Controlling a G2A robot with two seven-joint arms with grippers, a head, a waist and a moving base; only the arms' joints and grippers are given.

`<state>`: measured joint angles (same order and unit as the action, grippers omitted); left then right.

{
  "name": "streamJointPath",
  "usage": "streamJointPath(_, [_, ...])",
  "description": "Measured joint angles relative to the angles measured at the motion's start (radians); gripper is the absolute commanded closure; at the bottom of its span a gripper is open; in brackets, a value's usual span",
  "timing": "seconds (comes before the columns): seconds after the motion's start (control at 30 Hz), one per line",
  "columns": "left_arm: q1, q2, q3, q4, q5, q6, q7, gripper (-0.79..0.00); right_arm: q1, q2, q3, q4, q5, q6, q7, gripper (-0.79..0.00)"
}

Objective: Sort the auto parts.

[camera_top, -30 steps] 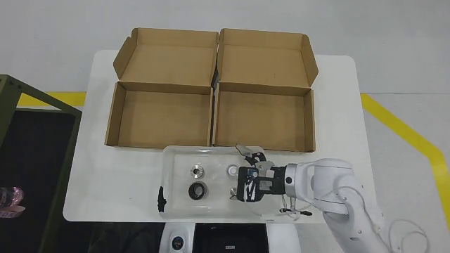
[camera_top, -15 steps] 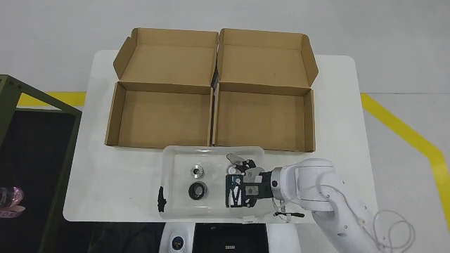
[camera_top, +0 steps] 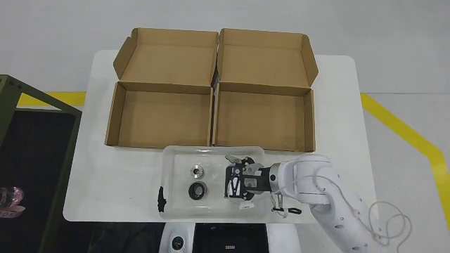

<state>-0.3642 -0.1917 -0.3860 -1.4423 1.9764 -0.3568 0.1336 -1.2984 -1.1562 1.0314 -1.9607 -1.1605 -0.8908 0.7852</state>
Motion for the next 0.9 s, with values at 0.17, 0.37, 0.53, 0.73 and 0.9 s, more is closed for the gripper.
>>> streamJointPath(0.17, [0.0, 0.0, 0.0, 0.0, 0.0, 0.0, 0.0, -0.785, 0.005, 0.006, 0.006, 0.012, -0.001, 0.022, -0.01, -0.542])
streamJointPath(0.37, [0.0, 0.0, 0.0, 0.0, 0.0, 0.0, 0.0, -0.785, 0.008, 0.012, 0.007, 0.017, -0.028, 0.041, -0.032, -0.385])
streamJointPath(0.53, [0.0, 0.0, 0.0, 0.0, 0.0, 0.0, 0.0, -0.785, 0.013, 0.015, -0.004, 0.023, -0.043, 0.047, -0.041, -0.329])
streamJointPath(0.73, [0.0, 0.0, 0.0, 0.0, 0.0, 0.0, 0.0, -0.785, 0.023, 0.018, -0.025, 0.026, -0.058, 0.056, -0.056, -0.009])
streamJointPath(0.9, [0.0, 0.0, 0.0, 0.0, 0.0, 0.0, 0.0, -0.785, 0.029, 0.022, -0.025, 0.012, -0.053, 0.048, -0.07, 0.0])
